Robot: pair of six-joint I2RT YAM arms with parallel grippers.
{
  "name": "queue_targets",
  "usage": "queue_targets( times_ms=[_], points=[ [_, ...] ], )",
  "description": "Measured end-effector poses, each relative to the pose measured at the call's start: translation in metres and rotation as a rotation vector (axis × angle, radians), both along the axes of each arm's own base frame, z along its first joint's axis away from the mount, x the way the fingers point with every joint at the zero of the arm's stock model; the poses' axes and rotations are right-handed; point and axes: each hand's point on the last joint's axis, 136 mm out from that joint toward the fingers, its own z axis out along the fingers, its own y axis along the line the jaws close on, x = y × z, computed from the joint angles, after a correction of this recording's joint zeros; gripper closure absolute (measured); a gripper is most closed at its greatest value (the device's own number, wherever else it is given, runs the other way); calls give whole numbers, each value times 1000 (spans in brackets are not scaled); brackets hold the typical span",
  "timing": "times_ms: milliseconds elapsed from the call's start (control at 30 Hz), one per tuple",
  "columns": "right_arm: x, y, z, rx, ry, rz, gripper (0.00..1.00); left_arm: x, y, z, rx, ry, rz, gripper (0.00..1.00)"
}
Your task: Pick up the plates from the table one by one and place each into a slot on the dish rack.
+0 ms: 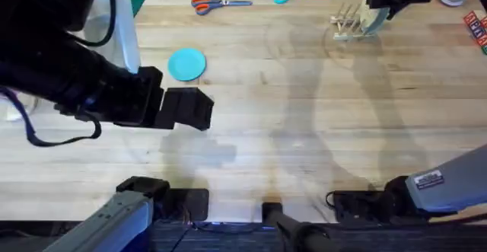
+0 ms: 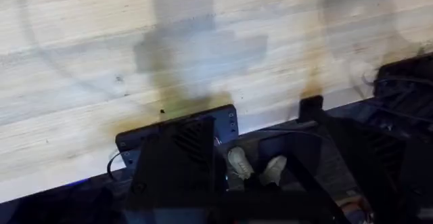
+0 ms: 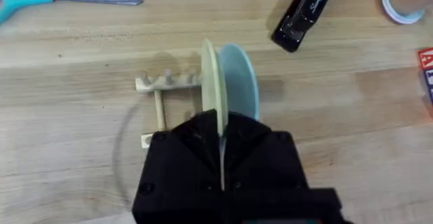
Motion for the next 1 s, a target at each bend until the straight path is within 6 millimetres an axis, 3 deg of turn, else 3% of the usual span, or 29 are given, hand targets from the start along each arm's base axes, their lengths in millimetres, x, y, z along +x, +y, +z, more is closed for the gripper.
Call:
queue_targets(
  times_ms=[800,1000],
  points=[
    [4,1,-15,34,18,18,973,0,0,0,0,0,0,8],
    [5,2,-14,36,15,20,861,0,0,0,0,0,0,8]
  ],
)
